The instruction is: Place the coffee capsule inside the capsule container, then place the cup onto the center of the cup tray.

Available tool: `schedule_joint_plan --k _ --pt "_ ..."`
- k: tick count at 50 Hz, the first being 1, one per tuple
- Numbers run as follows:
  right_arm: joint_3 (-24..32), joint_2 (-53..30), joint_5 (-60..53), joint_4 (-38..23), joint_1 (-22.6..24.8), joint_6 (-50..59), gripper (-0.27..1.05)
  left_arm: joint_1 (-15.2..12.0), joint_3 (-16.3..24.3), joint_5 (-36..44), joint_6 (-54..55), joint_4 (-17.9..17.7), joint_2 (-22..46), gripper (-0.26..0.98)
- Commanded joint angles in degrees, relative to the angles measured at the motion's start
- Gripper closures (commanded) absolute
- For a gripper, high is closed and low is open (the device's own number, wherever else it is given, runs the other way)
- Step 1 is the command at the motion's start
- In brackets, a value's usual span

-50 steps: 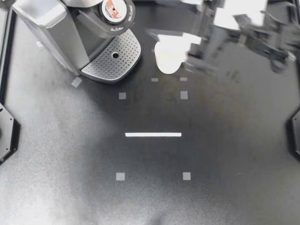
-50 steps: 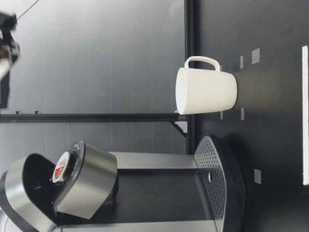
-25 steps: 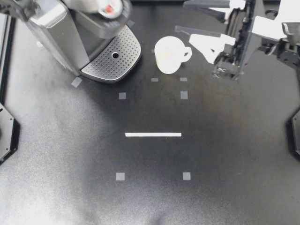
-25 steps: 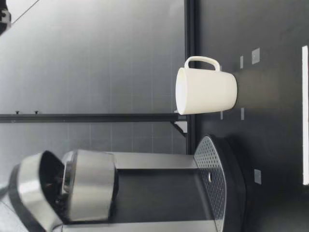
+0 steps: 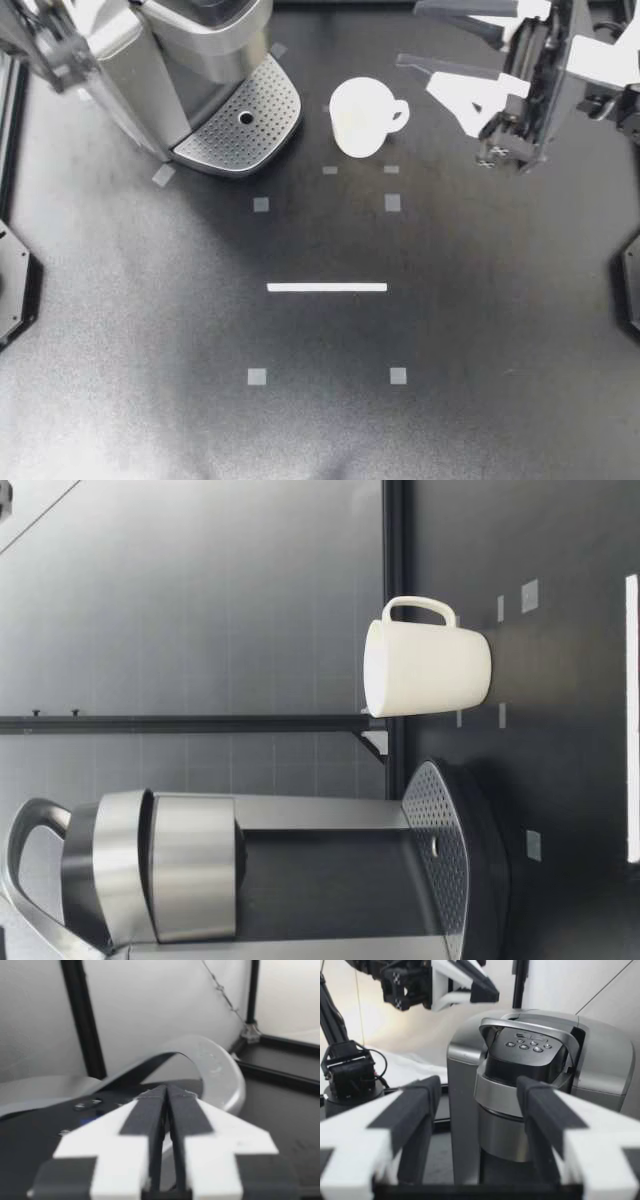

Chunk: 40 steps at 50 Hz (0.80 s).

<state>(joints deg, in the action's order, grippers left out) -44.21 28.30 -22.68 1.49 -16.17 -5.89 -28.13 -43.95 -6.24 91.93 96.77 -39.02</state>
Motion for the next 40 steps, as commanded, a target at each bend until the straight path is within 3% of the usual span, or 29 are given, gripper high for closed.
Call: schedule_joint_plan --k 1,40 --pt "0.70 1.05 -0.62 0.09 0.26 0.26 0.17 1.14 1.67 -0.44 0.09 -0.09 0.79 0.59" --pt "-1.49 2.11 0.00 0.09 0.26 0.44 0.17 7.21 3.25 -0.53 2.72 -0.18 8.00 0.59"
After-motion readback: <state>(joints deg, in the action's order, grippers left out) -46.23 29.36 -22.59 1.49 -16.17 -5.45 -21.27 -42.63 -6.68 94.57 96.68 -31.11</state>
